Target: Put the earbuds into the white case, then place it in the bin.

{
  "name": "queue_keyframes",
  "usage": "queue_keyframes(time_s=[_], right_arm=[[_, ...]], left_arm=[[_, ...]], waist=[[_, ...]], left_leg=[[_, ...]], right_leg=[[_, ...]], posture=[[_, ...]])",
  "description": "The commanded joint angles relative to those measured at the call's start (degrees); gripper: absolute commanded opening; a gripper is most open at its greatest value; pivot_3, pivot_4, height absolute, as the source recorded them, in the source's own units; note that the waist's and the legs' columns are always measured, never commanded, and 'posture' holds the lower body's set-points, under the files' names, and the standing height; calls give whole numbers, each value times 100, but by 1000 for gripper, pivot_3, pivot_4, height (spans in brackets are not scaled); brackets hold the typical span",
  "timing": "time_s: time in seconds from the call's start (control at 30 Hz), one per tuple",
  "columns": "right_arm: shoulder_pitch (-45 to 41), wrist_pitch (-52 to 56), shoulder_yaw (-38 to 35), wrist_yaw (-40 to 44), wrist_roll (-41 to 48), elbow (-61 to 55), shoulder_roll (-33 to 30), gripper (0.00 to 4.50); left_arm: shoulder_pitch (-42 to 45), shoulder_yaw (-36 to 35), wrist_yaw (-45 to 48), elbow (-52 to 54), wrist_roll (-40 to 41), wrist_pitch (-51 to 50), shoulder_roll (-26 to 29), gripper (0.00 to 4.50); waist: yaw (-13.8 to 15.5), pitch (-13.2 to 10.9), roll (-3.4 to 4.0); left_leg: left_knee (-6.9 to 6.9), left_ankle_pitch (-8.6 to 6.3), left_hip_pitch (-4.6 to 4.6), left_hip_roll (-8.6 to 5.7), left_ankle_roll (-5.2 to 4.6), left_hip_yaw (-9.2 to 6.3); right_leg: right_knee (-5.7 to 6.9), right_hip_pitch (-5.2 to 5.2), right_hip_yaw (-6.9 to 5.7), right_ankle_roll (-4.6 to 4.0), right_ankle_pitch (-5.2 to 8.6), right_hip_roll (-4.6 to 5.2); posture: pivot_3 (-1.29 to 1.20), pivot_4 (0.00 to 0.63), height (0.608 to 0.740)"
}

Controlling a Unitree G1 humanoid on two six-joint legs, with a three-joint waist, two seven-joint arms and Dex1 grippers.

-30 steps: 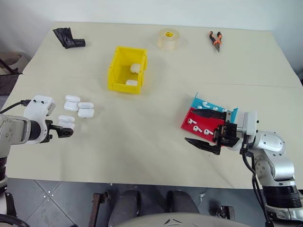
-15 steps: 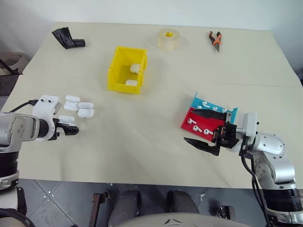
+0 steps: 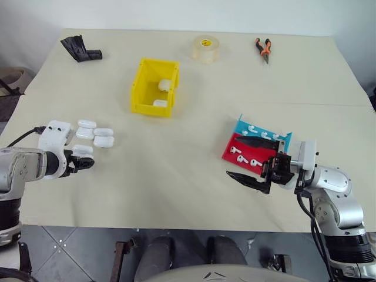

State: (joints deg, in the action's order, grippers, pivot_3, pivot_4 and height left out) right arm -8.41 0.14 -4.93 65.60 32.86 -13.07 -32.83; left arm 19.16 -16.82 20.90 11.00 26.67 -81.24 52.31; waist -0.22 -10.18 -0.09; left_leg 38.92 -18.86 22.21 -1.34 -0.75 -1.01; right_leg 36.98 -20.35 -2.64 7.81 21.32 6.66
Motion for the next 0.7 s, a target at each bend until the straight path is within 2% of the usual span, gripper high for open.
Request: queue_keyframes(time_s=[0.03,0.13,0.2,0.3,0.43,0.5,0.7], right_arm=[[-11,-56,-111,34,61,-76,-47,4500],[9,-37,-157,31,61,-68,-90,4500],[24,5,-226,7,82,-55,-138,4500],[63,90,-329,-13,91,-34,-254,4500],[179,214,-558,-52,80,-13,-477,4500],[253,277,-723,-101,61,15,-617,4500],[733,420,-1353,-237,78,-120,-995,4500]], left_arm=[[-795,-672,770,703,289,996,-116,2771],[-1669,-1017,1525,1182,322,2209,-189,2771],[-2115,-1168,2347,1371,392,3608,-509,2771],[-2320,-1047,3216,1447,629,4882,-988,2771],[-1952,-310,3688,1320,562,5971,-1562,2771],[-1638,20,3902,1177,631,6616,-2058,2771],[-904,1135,3999,801,480,7177,-2934,2771]], waist=[[6,0,0],[6,-1,-1],[31,-1,-1],[55,-2,2],[89,-2,3],[119,-1,5],[147,0,5]], left_leg=[[2,0,3,2,0,0],[2,-1,7,0,-1,0],[1,-1,9,0,-1,-3],[3,-1,5,4,0,-6],[2,-1,-5,4,-1,-11],[4,-1,-5,6,-1,-10],[9,-2,-5,0,-9,-3]], right_leg=[[-3,0,0,0,0,1],[-17,3,0,-1,0,10],[-50,12,-6,-8,3,12],[-103,41,-18,-14,6,12],[-113,69,-26,-14,6,9],[-109,73,-28,-12,5,1],[-100,75,-35,-5,1,-12]], posture=[[0,150,740],[0,150,740],[0,150,740],[0,150,740],[0,150,740],[0,150,740],[0,150,740]])
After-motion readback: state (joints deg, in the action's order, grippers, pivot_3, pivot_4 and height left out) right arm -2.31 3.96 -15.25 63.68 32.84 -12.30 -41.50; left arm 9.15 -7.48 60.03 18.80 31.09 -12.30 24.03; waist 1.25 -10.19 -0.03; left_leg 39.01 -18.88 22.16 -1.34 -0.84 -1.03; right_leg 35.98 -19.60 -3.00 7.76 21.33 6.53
